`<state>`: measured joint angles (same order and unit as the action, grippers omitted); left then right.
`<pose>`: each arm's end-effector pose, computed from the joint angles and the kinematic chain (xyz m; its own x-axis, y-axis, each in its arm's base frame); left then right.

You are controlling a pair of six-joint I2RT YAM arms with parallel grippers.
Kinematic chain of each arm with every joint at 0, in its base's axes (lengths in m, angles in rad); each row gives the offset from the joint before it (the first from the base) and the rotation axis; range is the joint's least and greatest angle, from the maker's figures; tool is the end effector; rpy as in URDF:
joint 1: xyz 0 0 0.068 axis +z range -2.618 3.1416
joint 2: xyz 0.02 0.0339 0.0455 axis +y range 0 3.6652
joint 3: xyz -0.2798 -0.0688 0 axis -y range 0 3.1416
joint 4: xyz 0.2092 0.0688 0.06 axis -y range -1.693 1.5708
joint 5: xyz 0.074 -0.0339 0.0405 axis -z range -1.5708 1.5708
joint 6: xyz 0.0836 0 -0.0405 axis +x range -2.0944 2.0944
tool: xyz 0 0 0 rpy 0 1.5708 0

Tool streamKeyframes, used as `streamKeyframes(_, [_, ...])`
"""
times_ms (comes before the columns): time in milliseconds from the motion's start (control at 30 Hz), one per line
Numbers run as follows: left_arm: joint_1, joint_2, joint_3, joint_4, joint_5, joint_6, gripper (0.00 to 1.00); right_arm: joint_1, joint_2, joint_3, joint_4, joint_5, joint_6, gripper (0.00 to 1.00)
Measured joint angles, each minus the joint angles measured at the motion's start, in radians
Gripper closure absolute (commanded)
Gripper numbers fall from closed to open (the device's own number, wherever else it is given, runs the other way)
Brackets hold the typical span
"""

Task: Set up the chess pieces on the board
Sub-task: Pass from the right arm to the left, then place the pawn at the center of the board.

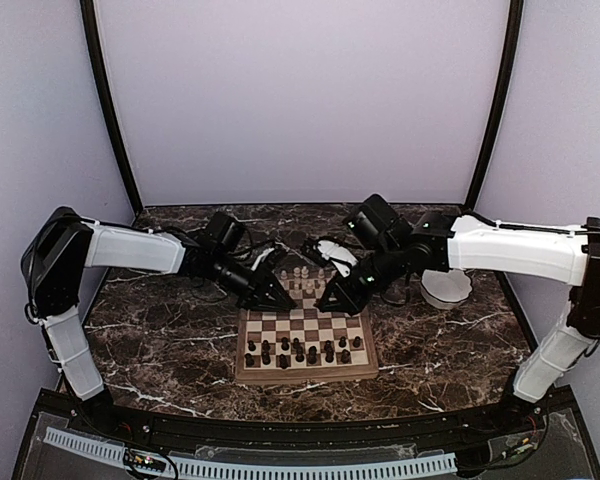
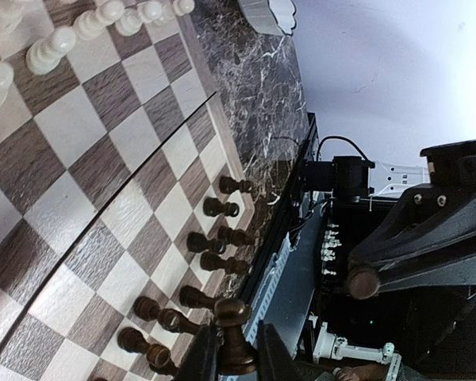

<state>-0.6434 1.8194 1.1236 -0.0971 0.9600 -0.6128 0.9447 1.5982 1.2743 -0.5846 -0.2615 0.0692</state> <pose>0.2577 -0.2788 0.2098 -0.9287 0.2841 -0.2384 0.3299 0.3390 -0.8810 0.1819 0.2884 0.2615 -0.5216 -0.6072 -0.5994 -0.8419 0.4804 0.2459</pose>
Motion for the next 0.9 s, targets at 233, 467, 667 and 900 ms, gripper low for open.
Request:
streamKeyframes(233, [0.002,-0.103,-0.034,-0.185,-0.148,0.166,0.85,0.000,-0.006,-0.018,-0.003,0.009,0.017,0.92])
streamKeyframes(467, [0.006,-0.504,-0.195,-0.302,-0.529,0.246,0.85,0.000,-0.006,-0.019,0.000,0.015,0.022,0.92])
streamKeyframes(667, [0.007,-0.464,-0.317,-0.352,-0.719,0.216,0.85,0.000,-0.006,-0.019,0.000,0.011,0.021,0.92])
streamKeyframes(900, [0.007,-0.381,-0.357,-0.371,-0.761,0.166,0.60,0.000,-0.002,-0.018,-0.002,0.008,0.019,0.91])
